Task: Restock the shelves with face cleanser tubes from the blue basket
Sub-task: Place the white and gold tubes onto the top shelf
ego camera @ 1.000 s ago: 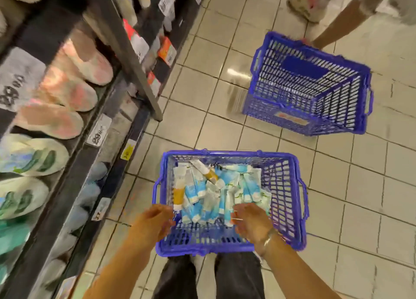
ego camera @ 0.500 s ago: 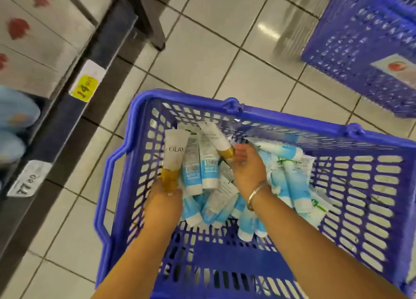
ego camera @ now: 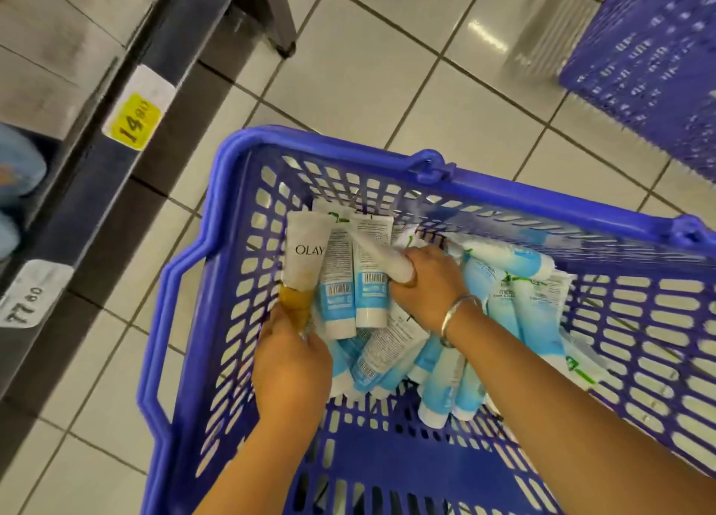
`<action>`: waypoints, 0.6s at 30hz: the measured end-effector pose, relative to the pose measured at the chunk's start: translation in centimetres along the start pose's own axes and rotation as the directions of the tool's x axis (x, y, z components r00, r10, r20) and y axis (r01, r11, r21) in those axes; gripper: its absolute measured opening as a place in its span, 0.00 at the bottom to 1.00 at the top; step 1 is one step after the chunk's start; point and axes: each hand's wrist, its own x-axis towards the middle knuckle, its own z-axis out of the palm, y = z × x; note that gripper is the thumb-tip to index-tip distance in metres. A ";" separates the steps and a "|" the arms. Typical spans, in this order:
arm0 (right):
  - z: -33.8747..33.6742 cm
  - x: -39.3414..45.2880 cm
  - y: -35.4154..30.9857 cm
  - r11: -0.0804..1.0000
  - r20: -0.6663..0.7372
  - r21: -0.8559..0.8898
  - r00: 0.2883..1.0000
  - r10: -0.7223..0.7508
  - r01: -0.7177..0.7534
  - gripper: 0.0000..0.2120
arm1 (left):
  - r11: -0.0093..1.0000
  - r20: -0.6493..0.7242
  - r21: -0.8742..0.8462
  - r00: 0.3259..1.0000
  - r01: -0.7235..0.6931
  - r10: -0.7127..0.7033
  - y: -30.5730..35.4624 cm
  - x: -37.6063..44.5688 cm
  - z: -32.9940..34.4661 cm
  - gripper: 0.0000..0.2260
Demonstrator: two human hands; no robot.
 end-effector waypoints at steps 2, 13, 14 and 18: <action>0.3 -1.3 0.6 0.997 0.004 -0.027 0.997 -0.076 0.076 0.22 | 0.999 -0.009 0.042 1.000 -0.010 0.010 -0.2 0.0 0.2 0.22; -1.2 -4.3 -0.5 0.775 -0.191 0.627 0.980 0.053 0.081 0.12 | 0.997 -0.092 -0.046 0.994 0.062 -0.066 0.7 0.2 1.7 0.23; -1.4 -4.6 -0.6 0.753 -0.177 0.654 0.983 0.049 0.080 0.12 | 0.999 -0.086 -0.017 0.995 0.050 -0.051 0.5 0.2 1.9 0.24; -1.4 -6.3 -0.4 0.747 -0.053 0.664 0.999 0.010 0.028 0.14 | 0.999 -0.047 -0.031 0.999 -0.021 0.019 0.3 0.4 2.5 0.18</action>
